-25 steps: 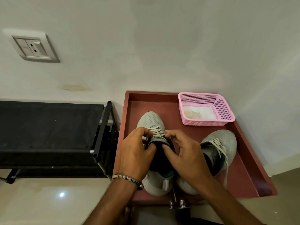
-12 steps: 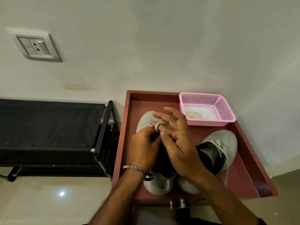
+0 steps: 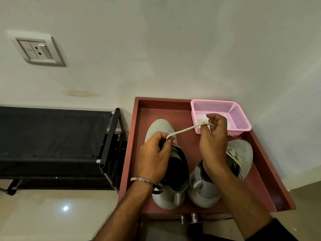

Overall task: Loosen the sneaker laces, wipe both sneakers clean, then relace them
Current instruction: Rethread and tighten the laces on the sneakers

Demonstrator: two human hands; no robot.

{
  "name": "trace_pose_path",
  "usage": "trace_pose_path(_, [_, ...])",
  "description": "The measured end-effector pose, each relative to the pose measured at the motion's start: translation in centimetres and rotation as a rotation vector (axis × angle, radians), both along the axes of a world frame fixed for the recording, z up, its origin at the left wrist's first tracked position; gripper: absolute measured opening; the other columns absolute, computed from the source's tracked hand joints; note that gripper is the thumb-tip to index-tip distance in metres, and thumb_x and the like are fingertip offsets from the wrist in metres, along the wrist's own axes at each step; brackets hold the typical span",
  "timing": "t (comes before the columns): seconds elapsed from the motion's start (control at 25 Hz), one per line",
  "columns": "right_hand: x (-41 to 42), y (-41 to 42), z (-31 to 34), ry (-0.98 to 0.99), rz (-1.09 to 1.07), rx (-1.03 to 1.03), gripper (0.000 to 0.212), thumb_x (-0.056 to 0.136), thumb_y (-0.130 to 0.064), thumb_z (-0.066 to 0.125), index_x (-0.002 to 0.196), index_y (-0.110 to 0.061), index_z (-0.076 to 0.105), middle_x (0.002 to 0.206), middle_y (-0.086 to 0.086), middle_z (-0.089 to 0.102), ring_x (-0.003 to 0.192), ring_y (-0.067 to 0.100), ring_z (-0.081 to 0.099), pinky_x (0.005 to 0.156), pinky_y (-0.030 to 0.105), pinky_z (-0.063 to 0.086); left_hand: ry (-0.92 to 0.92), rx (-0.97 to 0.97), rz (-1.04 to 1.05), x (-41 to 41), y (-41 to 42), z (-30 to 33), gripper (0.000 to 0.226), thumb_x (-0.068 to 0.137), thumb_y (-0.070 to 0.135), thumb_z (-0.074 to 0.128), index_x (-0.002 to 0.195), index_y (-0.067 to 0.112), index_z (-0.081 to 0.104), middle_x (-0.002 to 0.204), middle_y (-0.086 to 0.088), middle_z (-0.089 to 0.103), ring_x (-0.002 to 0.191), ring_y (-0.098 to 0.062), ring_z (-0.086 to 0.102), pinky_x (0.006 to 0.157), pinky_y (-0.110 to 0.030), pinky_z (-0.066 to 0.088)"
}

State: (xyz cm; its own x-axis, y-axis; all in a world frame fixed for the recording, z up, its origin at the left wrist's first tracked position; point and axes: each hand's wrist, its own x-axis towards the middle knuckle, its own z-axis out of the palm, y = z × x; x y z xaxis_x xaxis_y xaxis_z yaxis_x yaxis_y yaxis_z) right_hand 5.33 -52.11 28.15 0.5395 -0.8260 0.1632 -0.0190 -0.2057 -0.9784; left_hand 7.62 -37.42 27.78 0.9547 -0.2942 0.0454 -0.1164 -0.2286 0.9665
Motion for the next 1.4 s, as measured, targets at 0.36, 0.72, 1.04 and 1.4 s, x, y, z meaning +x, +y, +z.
trace_pose_path(0.36, [0.6,1.3,1.0,0.123,0.476,-0.518,0.041,0.093,-0.006,0.057,0.127,-0.027,0.053,0.120,-0.017,0.053,0.088,0.004,0.066,0.075,0.034,0.058,0.063,-0.124,-0.021,0.6,0.2,-0.6,0.025,0.091,-0.001,0.052,0.090,0.018,0.068,0.090,0.000,0.074,0.089,-0.015,0.071,0.084,-0.040,0.057])
trace_pose_path(0.72, [-0.3,-0.7,-0.9,0.217,0.892,-0.402,0.025,0.095,-0.008,0.059,0.112,-0.024,0.067,0.112,-0.010,0.065,0.110,0.013,0.062,0.096,0.045,0.051,0.108,-0.283,-0.085,1.0,0.5,-1.2,0.013,0.092,0.011,0.055,0.092,0.022,0.062,0.090,-0.009,0.073,0.090,-0.028,0.072,0.090,-0.055,0.055])
trace_pose_path(1.04, [-1.2,0.1,0.3,0.107,0.729,-0.535,0.007,0.100,-0.020,0.050,0.094,-0.020,0.054,0.078,-0.009,0.056,0.072,0.016,0.055,0.065,0.039,0.048,-0.183,0.021,0.003,0.5,0.7,-0.8,0.009,0.091,0.014,0.067,0.092,0.022,0.071,0.085,0.011,0.070,0.084,-0.003,0.065,0.075,-0.027,0.056])
trace_pose_path(1.4, [-1.2,-0.4,-0.4,0.210,0.922,-0.242,0.050,0.086,-0.017,0.074,0.132,-0.025,0.055,0.094,-0.002,0.071,0.097,0.012,0.067,0.096,0.034,0.050,-0.056,-0.069,0.002,1.0,0.6,-1.1,0.011,0.093,0.015,0.064,0.089,0.022,0.072,0.085,0.006,0.074,0.084,-0.010,0.070,0.078,-0.045,0.058])
